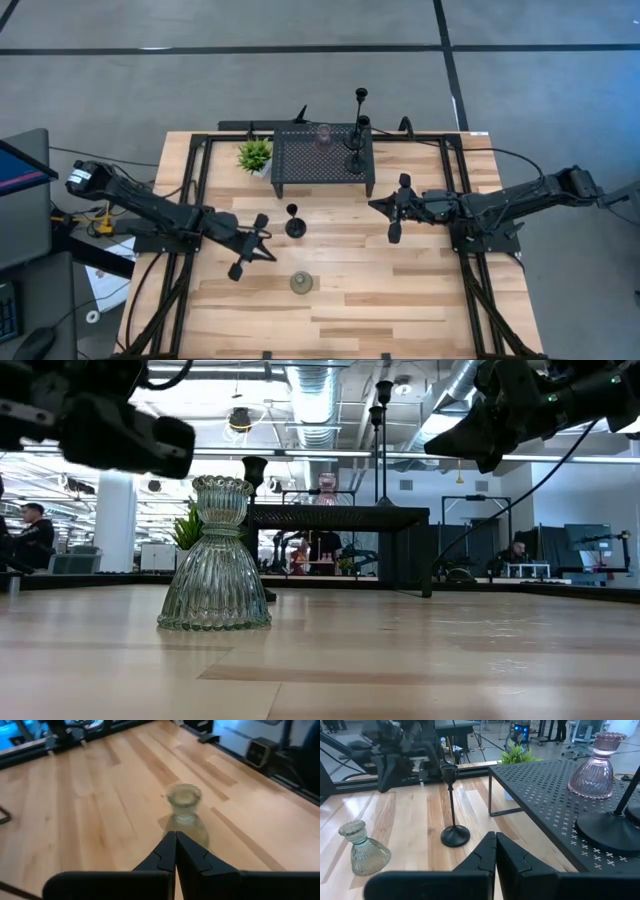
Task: Pick & Place candle stick holders
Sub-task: Align the green glass candle holder with the pink glass candle holder on the shelf
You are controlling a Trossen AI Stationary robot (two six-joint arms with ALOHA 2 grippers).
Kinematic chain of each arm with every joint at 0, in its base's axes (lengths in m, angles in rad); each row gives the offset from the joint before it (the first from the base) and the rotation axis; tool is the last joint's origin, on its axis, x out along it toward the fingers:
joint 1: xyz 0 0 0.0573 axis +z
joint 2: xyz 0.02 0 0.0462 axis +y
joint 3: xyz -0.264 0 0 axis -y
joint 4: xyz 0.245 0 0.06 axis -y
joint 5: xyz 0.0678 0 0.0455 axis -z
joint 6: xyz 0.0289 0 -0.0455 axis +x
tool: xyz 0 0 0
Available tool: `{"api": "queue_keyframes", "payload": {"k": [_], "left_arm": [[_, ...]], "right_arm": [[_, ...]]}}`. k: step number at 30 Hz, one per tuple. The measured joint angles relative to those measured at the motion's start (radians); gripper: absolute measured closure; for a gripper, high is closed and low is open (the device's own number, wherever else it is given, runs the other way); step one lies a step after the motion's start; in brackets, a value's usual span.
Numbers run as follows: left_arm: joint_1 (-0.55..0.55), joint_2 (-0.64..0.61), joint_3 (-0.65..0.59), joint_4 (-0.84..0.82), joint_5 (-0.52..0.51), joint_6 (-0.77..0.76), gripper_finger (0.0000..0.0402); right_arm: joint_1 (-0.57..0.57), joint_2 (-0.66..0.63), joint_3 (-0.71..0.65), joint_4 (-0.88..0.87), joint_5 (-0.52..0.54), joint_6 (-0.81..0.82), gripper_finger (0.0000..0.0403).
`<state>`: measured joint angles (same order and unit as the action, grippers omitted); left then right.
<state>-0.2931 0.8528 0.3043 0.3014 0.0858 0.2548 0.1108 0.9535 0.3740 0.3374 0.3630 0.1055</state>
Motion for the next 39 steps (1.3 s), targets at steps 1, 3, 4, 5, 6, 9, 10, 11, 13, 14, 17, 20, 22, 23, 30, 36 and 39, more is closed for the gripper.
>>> {"api": "queue_keyframes", "payload": {"k": [1,3,4,5,6,9,10,11,13,14,17,20,22,23,30,36,39], "left_arm": [[-0.004,0.0,-0.016,0.02,0.002,0.0,0.0397],[-0.01,0.0,-0.045,0.045,0.006,0.0,0.0396],[-0.01,0.0,-0.057,0.051,0.013,0.0,0.0396],[-0.01,0.004,-0.066,0.057,0.02,0.0,0.0396],[-0.011,0.014,-0.073,0.065,0.021,0.0,0.0396],[-0.009,0.053,-0.082,0.094,0.008,-0.009,0.0396],[-0.009,0.076,-0.082,0.139,-0.007,-0.023,0.0396],[-0.009,0.1,-0.082,0.19,-0.019,-0.032,0.0395],[-0.009,0.151,-0.082,0.277,-0.034,-0.049,0.039],[-0.009,0.179,-0.082,0.318,-0.035,-0.05,0.0386],[-0.009,0.263,-0.081,0.361,-0.035,-0.055,0.0364],[-0.009,0.348,-0.081,0.41,-0.037,-0.074,0.0335],[-0.009,0.396,-0.081,0.466,-0.037,-0.097,0.0315],[-0.009,0.421,-0.081,0.508,-0.037,-0.111,0.0305],[-0.009,0.533,-0.081,0.69,-0.037,-0.196,0.0229],[-0.009,0.588,-0.08,0.719,-0.033,-0.238,0.0165],[-0.009,0.613,-0.051,0.729,-0.004,-0.238,0.0139]], "right_arm": [[0.0,0.0,0.0,0.0,0.0,0.0,0.0403],[0.0,0.0,0.0,0.0,0.0,0.0,0.0403],[0.0,0.0,0.0,0.0,0.0,0.0,0.0403],[0.0,0.0,0.0,0.0,0.0,0.0,0.0403],[0.0,0.0,0.0,0.0,0.0,0.0,0.0403],[0.0,0.0,0.0,0.0,0.0,0.0,0.0403],[0.0,0.0,0.0,-0.001,0.0,0.0,0.0403],[0.0,0.0,0.0,-0.001,0.0,0.0,0.0403],[0.0,0.0,0.0,-0.001,0.0,0.0,0.0403],[0.0,0.0,0.0,-0.001,0.0,0.0,0.0403],[0.0,0.0,0.0,-0.001,0.0,0.0,0.0403],[0.0,0.0,0.0,-0.001,0.0,0.0,0.0403],[0.0,0.0,0.0,-0.002,0.0,0.0,0.0403],[0.0,0.0,0.0,-0.002,0.0,0.0,0.0403],[0.0,0.0,0.0,-0.002,0.0,0.0,0.0403],[0.0,0.0,0.0,-0.002,0.0,0.0,0.0403],[0.0,0.0,0.0,-0.002,0.0,0.0,0.0403]]}}
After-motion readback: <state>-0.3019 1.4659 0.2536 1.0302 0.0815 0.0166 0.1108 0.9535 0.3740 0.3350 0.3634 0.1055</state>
